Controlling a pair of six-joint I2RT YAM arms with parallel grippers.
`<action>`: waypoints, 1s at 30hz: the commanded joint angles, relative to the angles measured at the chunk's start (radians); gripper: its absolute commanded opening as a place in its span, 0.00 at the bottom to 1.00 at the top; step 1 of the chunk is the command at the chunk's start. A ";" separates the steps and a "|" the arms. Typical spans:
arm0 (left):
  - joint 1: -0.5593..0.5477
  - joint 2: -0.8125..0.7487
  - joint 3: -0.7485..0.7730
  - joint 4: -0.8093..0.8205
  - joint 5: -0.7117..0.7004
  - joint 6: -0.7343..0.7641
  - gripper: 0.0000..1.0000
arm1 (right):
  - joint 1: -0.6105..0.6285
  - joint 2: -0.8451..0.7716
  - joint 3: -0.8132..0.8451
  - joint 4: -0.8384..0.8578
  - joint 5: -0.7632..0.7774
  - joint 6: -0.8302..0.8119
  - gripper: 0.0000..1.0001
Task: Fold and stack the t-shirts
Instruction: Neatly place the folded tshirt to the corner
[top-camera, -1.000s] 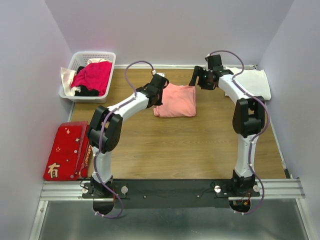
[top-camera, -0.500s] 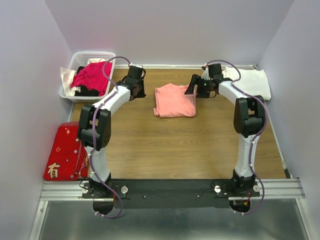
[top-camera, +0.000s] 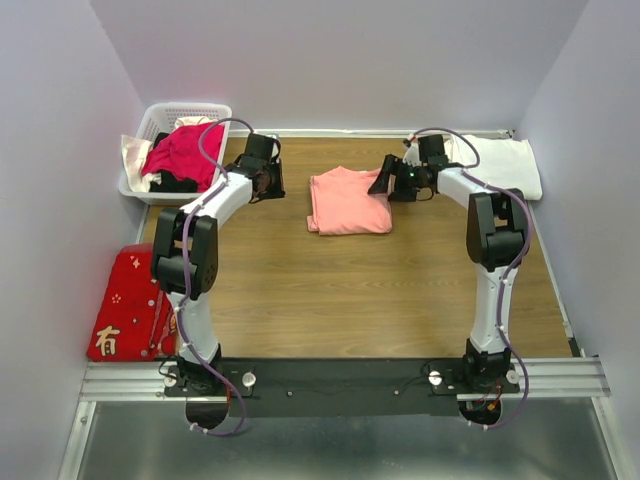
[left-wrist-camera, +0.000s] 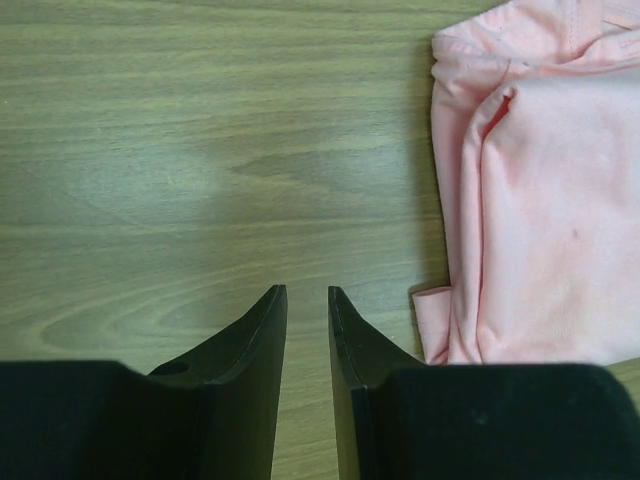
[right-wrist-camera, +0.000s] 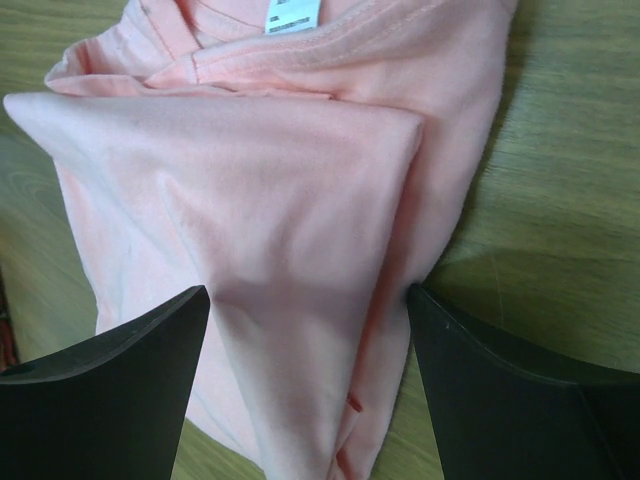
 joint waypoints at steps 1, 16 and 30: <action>0.023 -0.031 -0.005 0.025 0.047 0.019 0.32 | 0.001 0.090 -0.014 -0.012 -0.098 0.000 0.89; 0.035 -0.028 -0.008 0.028 0.065 0.021 0.32 | 0.011 0.162 0.026 -0.014 -0.293 -0.001 0.33; 0.036 -0.028 -0.005 0.021 0.061 0.027 0.32 | 0.005 0.012 0.106 -0.127 0.058 -0.084 0.01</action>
